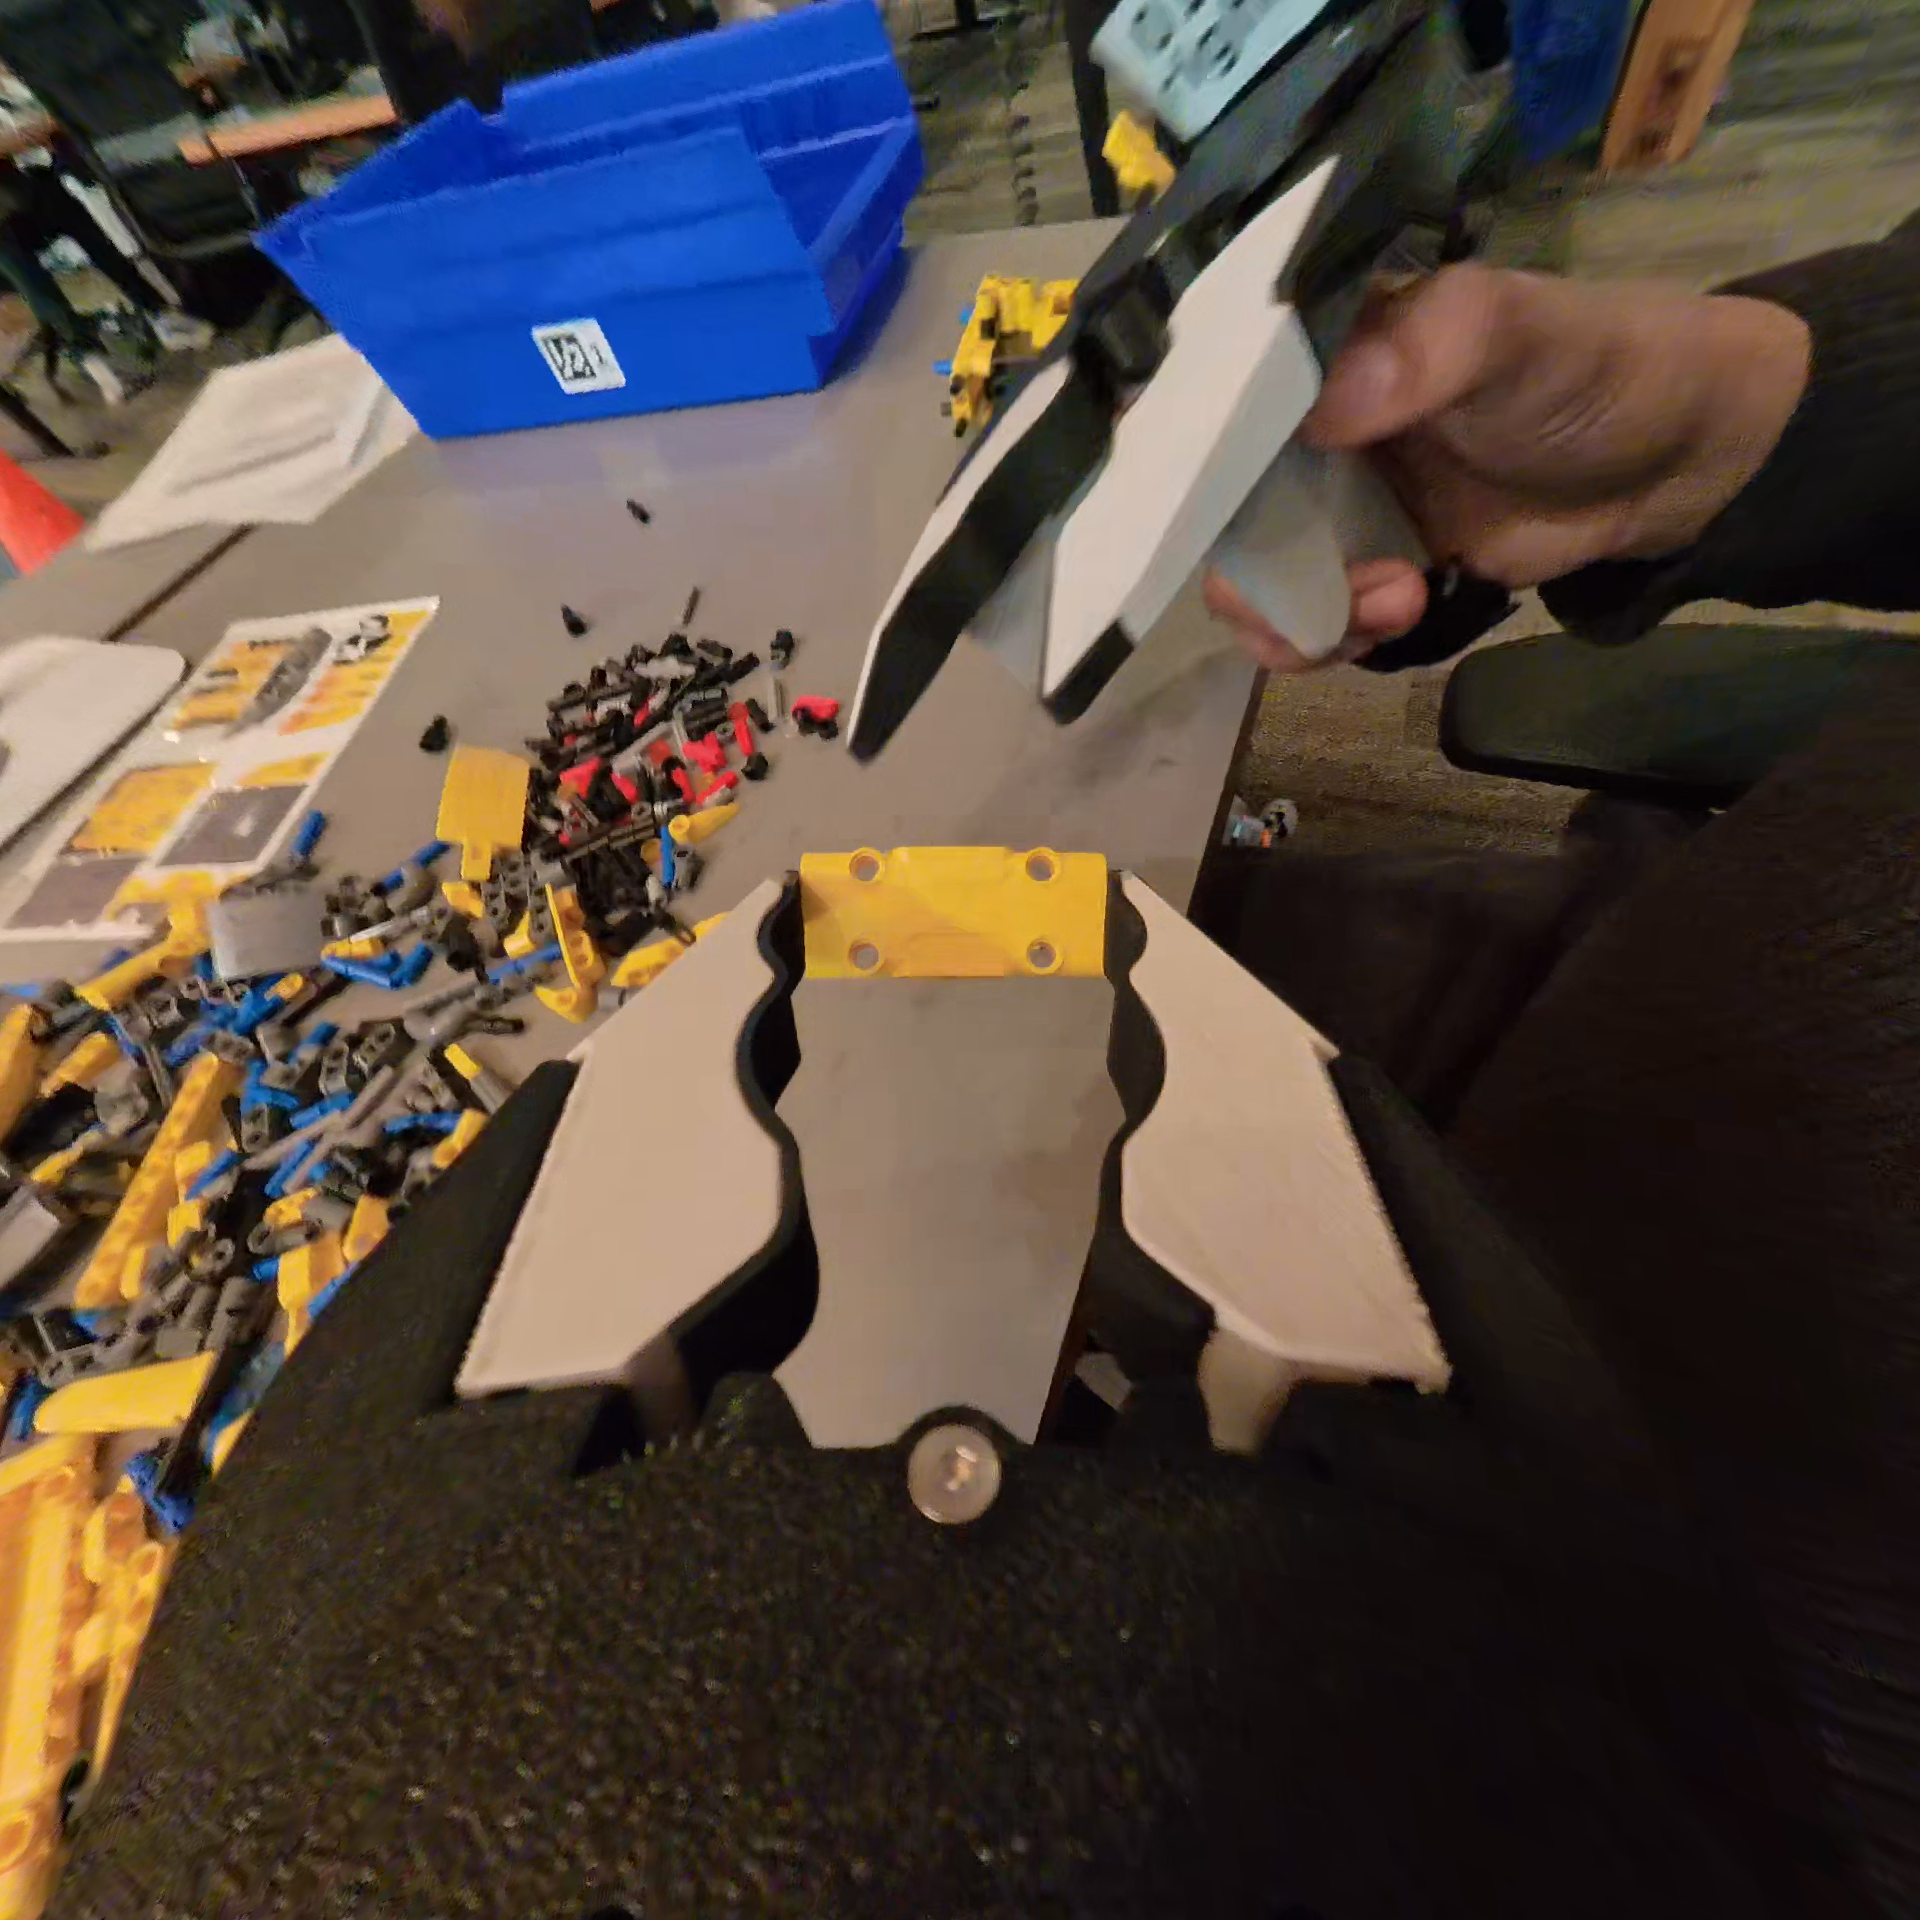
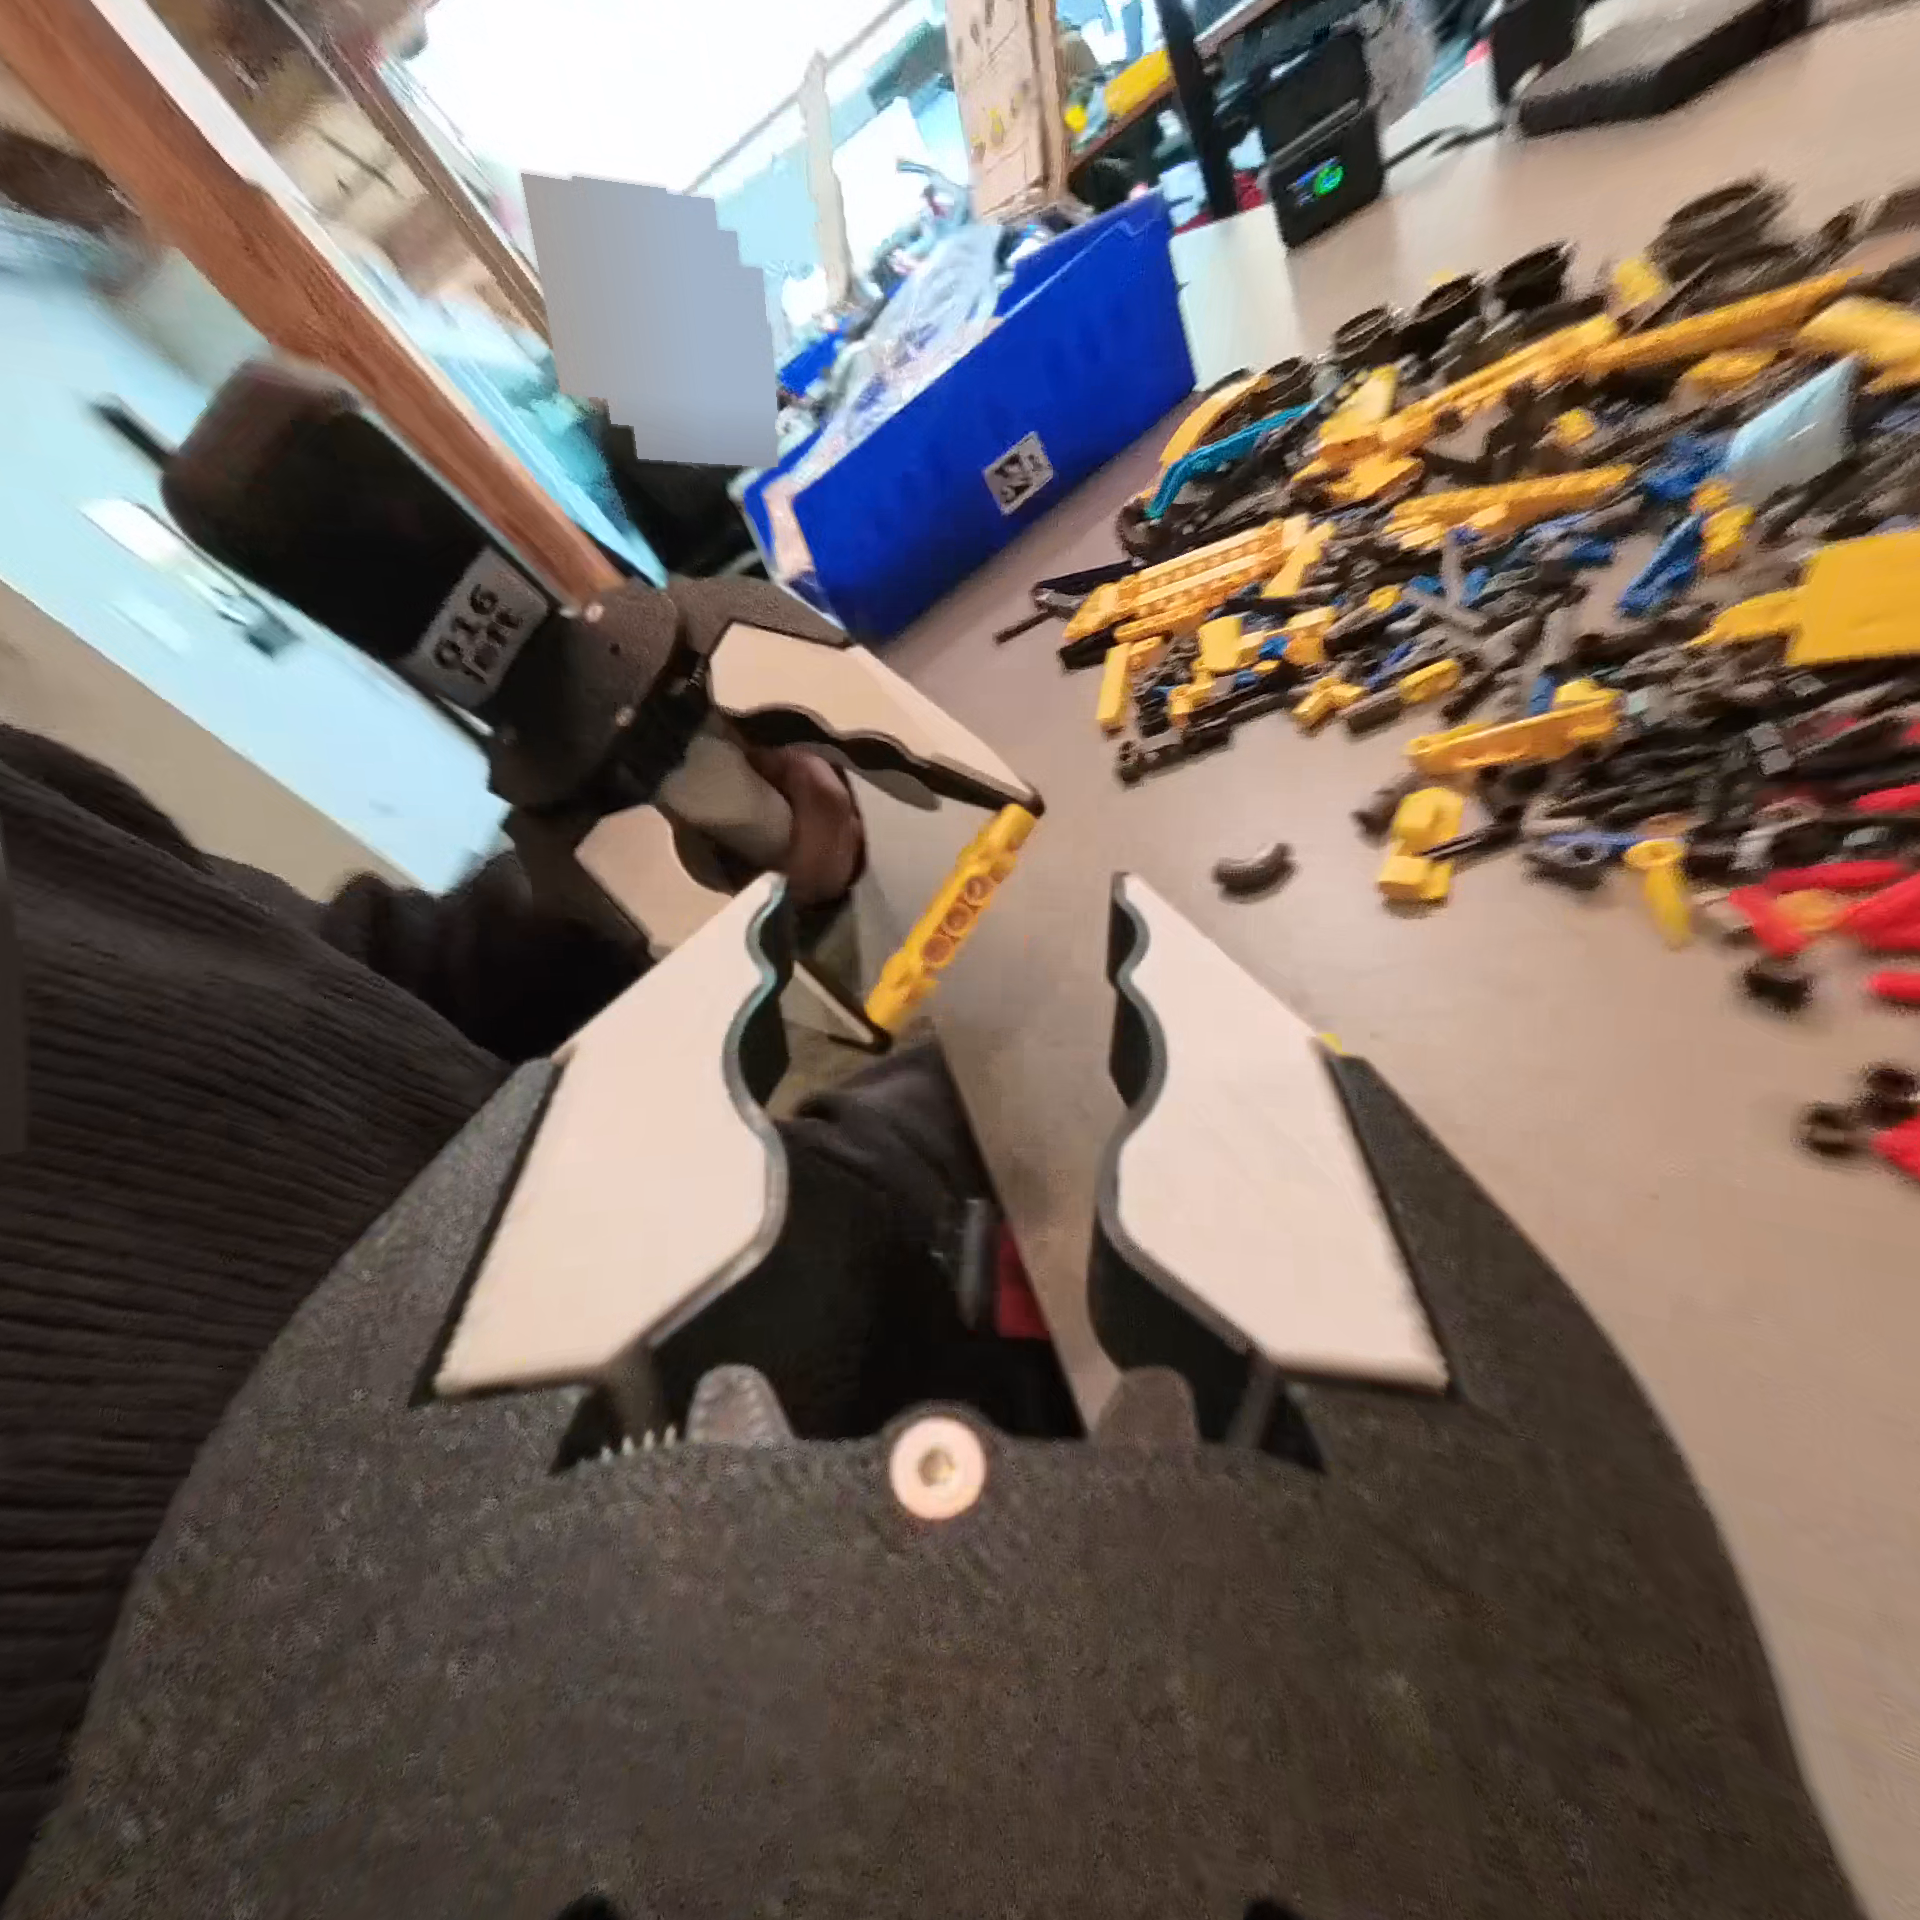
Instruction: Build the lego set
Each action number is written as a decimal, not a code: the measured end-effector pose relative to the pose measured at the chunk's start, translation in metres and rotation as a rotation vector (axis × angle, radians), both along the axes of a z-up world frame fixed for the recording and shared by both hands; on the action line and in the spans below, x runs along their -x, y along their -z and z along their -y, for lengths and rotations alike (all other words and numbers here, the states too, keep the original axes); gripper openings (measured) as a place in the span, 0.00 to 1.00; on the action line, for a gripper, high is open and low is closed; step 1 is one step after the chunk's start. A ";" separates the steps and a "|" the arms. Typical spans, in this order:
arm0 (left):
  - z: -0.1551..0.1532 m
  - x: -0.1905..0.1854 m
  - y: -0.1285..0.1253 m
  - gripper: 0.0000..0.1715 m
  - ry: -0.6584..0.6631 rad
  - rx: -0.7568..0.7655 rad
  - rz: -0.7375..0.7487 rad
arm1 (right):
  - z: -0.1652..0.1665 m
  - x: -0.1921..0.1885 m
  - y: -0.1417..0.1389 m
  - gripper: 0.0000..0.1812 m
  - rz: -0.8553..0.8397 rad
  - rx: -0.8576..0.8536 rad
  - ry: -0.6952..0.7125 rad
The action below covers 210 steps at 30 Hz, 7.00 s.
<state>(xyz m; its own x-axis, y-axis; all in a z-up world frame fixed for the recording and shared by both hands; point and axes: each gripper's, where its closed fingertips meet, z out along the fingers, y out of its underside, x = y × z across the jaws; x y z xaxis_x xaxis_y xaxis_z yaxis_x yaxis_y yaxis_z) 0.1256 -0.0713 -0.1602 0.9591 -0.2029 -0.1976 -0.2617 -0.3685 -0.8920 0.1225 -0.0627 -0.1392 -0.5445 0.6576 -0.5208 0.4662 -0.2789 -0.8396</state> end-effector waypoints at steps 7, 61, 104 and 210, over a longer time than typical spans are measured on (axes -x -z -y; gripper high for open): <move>-0.002 -0.010 -0.019 0.34 -0.005 -0.074 -0.081 | 0.018 -0.004 -0.001 0.06 0.082 0.164 -0.094; 0.014 -0.010 -0.005 0.03 0.030 0.049 1.365 | 0.017 -0.015 0.025 0.31 -0.365 -0.893 -0.228; 0.014 0.051 0.033 0.23 -0.442 0.174 0.739 | -0.013 -0.020 0.054 0.30 -0.177 -0.974 -0.131; 0.018 -0.010 0.062 0.35 0.077 0.280 -0.028 | -0.004 -0.038 0.005 0.04 0.024 0.260 0.028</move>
<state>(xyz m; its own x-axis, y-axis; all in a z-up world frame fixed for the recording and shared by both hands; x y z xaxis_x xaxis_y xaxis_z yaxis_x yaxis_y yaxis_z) 0.1351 -0.0893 -0.2226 0.9337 -0.3250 -0.1500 -0.3216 -0.5777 -0.7502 0.1610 -0.0582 -0.1440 -0.5132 0.5149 -0.6866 0.4739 -0.4970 -0.7269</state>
